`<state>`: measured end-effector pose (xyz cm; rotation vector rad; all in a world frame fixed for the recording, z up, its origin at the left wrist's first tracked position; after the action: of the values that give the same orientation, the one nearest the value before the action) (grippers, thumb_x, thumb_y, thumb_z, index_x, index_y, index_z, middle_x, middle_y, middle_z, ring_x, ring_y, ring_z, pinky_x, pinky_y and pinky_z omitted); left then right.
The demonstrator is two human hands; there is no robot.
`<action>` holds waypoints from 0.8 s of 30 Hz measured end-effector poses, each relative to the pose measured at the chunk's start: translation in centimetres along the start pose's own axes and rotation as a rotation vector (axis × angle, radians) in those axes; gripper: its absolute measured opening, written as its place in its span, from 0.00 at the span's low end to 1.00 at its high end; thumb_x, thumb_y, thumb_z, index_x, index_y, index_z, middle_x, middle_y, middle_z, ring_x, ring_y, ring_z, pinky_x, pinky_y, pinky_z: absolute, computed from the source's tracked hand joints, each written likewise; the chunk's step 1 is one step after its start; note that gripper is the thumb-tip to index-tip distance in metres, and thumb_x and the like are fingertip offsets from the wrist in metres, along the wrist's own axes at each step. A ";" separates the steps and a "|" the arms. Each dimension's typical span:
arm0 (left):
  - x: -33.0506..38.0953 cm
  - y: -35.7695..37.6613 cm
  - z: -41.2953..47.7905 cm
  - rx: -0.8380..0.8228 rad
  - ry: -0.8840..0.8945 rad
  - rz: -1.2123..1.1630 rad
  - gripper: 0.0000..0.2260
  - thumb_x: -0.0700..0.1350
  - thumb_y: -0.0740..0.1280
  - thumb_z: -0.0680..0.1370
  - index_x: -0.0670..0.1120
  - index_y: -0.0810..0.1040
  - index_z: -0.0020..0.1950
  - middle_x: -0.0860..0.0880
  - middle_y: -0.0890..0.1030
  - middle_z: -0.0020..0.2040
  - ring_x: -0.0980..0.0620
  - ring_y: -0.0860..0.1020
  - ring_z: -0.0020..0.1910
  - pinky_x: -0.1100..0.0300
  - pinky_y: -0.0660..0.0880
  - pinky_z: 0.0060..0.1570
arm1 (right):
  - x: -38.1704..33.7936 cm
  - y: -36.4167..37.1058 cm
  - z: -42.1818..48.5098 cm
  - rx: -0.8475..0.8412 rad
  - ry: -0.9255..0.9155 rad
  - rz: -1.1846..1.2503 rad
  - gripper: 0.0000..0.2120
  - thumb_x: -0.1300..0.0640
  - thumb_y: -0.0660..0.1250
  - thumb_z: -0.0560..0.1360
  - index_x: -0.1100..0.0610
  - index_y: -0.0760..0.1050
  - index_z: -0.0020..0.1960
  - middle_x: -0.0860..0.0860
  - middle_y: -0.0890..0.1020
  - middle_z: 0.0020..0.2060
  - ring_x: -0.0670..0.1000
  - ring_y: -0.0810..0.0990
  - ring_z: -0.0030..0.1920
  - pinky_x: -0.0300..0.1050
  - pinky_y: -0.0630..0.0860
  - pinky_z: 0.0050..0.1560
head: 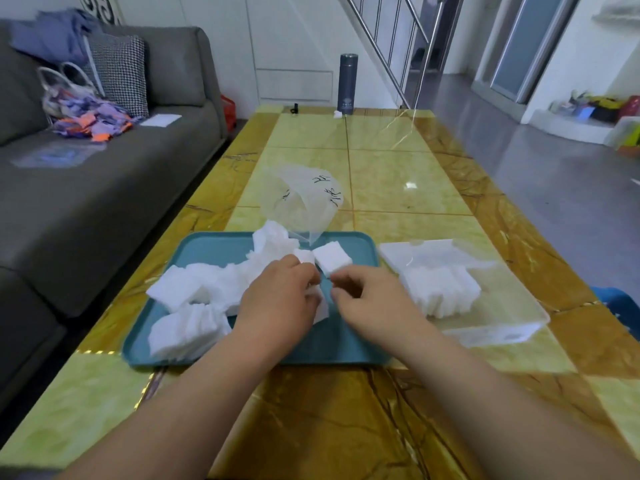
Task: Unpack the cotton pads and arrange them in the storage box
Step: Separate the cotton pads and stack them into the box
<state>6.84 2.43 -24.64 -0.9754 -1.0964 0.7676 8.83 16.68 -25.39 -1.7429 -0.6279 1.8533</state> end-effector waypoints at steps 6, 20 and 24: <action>-0.1 -1.1 0.2 0.031 0.024 -0.040 0.04 0.47 0.68 0.77 0.54 0.77 0.51 0.56 0.78 0.51 0.49 0.72 0.54 0.52 0.73 0.52 | 0.2 1.1 0.6 -0.017 0.027 0.074 0.15 0.54 0.75 0.75 0.51 0.83 0.61 0.47 0.85 0.52 0.45 0.84 0.53 0.41 0.79 0.60; -0.5 -2.2 -0.3 0.022 -0.011 -0.317 0.08 0.42 0.72 0.75 0.56 0.81 0.45 0.61 0.78 0.36 0.67 0.76 0.36 0.74 0.66 0.33 | 0.2 0.9 0.4 -0.082 0.000 0.140 0.22 0.51 0.79 0.68 0.52 0.83 0.61 0.45 0.86 0.49 0.43 0.85 0.50 0.45 0.82 0.56; -0.9 -1.9 -1.3 -0.020 -0.032 -0.420 0.06 0.42 0.75 0.74 0.51 0.81 0.44 0.55 0.81 0.35 0.63 0.75 0.31 0.72 0.69 0.33 | 0.5 0.6 -0.1 -0.067 0.005 0.172 0.14 0.55 0.81 0.69 0.51 0.84 0.54 0.47 0.86 0.44 0.46 0.85 0.46 0.43 0.81 0.49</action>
<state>7.90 0.60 -23.39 -0.7165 -1.2847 0.4307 8.84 16.56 -26.20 -1.8963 -0.5589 1.9625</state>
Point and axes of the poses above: each hand's wrist, its own z-axis towards the middle knuckle, its own y-axis out of the palm, x = y × z, the point moved 8 cm from there along z, towards the middle knuckle
